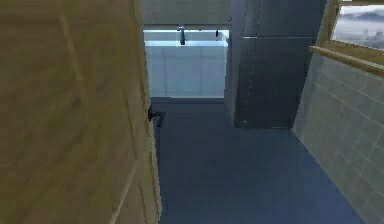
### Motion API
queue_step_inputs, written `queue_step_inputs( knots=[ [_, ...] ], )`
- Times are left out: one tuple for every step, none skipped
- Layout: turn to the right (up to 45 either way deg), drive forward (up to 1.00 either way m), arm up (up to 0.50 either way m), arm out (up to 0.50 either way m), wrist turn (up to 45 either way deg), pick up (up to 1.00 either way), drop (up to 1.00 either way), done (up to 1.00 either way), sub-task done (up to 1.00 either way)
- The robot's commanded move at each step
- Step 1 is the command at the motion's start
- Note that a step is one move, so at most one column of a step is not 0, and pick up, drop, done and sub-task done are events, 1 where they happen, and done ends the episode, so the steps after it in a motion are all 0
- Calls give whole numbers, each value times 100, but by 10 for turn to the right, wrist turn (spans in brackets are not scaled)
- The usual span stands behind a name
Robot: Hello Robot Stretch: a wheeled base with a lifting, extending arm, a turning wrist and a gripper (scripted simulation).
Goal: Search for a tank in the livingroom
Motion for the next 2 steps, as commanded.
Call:
queue_step_inputs(
  knots=[
    [0, 15, 0, 0, 0, 0, 0, 0, 0],
    [450, 0, 0, 0, 0, 0, 0, 0, 0]
  ],
)
